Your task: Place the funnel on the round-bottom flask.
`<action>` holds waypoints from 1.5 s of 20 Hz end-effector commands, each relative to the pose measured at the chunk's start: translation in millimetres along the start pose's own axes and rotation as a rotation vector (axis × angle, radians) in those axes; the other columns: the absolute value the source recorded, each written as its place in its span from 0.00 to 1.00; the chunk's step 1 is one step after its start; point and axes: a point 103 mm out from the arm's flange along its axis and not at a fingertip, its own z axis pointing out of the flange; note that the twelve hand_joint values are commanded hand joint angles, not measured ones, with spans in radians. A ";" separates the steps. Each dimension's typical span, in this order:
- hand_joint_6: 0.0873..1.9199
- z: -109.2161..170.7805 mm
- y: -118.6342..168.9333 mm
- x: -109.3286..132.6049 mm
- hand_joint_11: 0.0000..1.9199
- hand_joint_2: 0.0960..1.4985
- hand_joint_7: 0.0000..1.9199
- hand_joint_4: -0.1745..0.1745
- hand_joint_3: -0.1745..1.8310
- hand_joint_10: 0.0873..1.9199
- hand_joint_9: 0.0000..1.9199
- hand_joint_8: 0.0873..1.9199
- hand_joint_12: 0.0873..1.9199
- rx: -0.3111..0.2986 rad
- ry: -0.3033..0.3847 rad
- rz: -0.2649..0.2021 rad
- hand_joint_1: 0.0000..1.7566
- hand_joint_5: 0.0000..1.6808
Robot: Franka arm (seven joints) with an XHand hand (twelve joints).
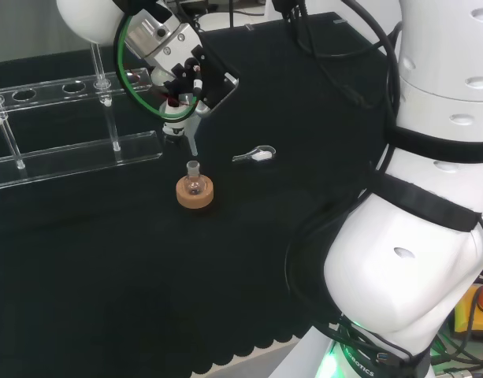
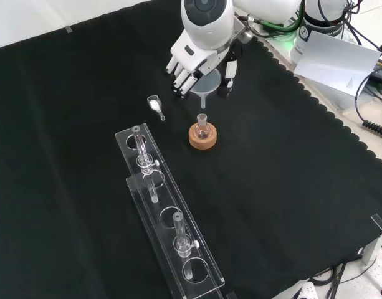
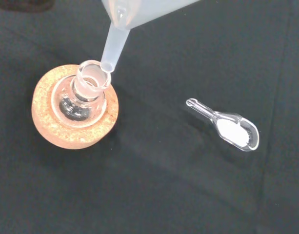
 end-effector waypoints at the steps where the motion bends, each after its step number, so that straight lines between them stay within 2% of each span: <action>1: 0.44 5.1 2.9 5.3 0.35 0.48 0.23 0.32 0.27 0.27 0.48 0.37 0.59 -0.001 0.006 -0.011 0.38 0.27; 10: 0.44 17.1 4.9 1.8 0.35 0.48 0.23 0.32 0.27 0.27 0.49 0.37 0.58 -0.015 0.053 -0.004 0.39 0.27; 15: 0.44 19.1 3.7 0.0 0.36 0.47 0.23 0.32 0.28 0.27 0.49 0.37 0.58 -0.045 0.074 0.008 0.39 0.26; 30: 0.44 19.3 8.2 8.6 0.36 0.47 0.23 0.31 0.28 0.27 0.49 0.37 0.58 -0.052 0.062 0.008 0.39 0.26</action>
